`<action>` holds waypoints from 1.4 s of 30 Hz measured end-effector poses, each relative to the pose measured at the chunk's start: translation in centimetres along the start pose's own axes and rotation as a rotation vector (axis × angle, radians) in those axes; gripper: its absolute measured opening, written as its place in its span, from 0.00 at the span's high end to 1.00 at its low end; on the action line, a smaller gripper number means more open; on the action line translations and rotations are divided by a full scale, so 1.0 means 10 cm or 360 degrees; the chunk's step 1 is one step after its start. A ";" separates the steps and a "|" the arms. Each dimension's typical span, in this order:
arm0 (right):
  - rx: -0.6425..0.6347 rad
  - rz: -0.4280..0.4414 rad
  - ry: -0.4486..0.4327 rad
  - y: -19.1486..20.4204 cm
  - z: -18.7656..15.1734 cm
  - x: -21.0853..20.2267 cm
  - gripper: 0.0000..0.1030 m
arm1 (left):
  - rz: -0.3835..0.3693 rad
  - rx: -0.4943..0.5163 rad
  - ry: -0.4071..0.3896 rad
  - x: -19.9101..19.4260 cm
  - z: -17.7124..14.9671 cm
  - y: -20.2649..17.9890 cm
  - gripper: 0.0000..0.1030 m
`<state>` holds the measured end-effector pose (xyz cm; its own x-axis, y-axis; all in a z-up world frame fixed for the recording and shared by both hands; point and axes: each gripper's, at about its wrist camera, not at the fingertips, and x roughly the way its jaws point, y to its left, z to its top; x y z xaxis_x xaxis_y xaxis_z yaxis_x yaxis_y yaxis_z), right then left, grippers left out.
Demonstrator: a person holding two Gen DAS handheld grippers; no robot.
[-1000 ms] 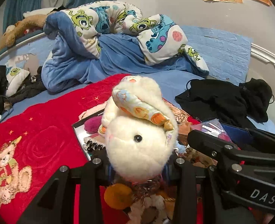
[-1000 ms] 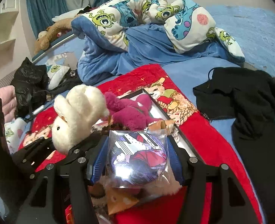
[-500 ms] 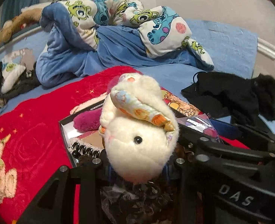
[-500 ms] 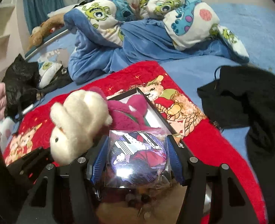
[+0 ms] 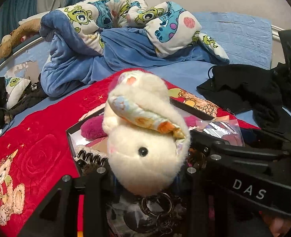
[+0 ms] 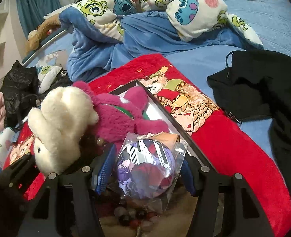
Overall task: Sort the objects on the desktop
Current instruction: 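Lower the white plush into the tray and open the left tool while the right releases the disc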
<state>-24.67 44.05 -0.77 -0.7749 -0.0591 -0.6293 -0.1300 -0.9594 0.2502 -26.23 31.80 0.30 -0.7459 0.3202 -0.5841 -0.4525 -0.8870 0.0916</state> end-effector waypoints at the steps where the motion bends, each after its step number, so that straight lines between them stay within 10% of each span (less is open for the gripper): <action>1: -0.0004 -0.0002 0.0006 0.00 0.00 0.00 0.42 | 0.0004 -0.0005 0.0005 0.00 0.00 0.01 0.60; 12: 0.0023 0.0008 0.0054 -0.01 0.00 0.02 0.35 | 0.0004 -0.0066 0.0023 0.01 -0.01 0.08 0.56; 30: 0.0093 0.0000 0.0062 -0.07 0.05 -0.04 0.17 | -0.0015 -0.0228 0.0040 -0.05 0.00 0.25 0.00; 42: 0.0128 0.0034 0.0032 -0.08 0.09 -0.11 0.00 | -0.0050 -0.0226 0.0015 -0.06 -0.01 0.22 0.00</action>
<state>-24.27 45.09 0.42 -0.7654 -0.0854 -0.6378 -0.1636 -0.9328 0.3212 -26.69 29.64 0.80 -0.7274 0.3459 -0.5926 -0.4012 -0.9150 -0.0417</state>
